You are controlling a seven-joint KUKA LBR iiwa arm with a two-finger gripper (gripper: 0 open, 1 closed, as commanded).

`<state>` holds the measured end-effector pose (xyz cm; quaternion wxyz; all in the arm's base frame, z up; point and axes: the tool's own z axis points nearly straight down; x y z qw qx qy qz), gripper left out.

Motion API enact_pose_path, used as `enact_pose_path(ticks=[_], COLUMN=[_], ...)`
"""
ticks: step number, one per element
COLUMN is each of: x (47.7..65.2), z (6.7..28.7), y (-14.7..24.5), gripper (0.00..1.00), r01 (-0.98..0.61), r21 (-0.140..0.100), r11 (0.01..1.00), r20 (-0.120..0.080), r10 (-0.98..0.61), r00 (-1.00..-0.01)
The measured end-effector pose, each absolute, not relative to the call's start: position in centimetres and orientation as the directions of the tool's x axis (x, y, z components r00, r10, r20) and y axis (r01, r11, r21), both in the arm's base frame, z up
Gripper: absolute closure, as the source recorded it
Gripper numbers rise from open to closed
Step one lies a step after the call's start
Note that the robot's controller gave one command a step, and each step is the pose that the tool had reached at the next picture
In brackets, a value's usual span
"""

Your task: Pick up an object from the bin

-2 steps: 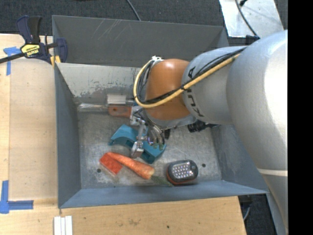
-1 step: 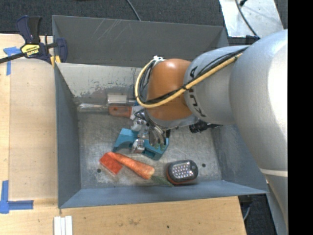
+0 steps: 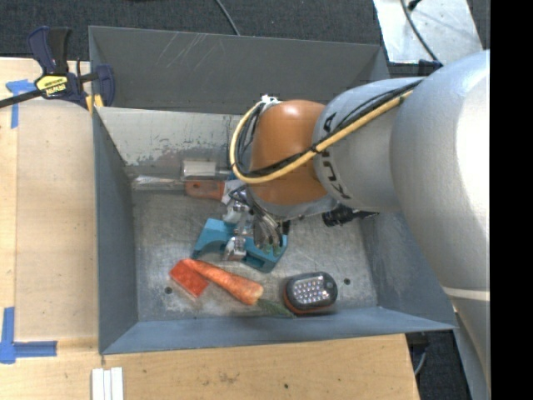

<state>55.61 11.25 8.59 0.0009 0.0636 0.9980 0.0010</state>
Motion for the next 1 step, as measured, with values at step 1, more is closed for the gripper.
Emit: enact_pose_path(ticks=[1], x=[55.49], z=[8.89], y=[11.22], gripper=[1.0], r01=[0.127], r21=[0.001], r11=[0.992], r20=[0.001], r10=[0.127], r00=[-0.992])
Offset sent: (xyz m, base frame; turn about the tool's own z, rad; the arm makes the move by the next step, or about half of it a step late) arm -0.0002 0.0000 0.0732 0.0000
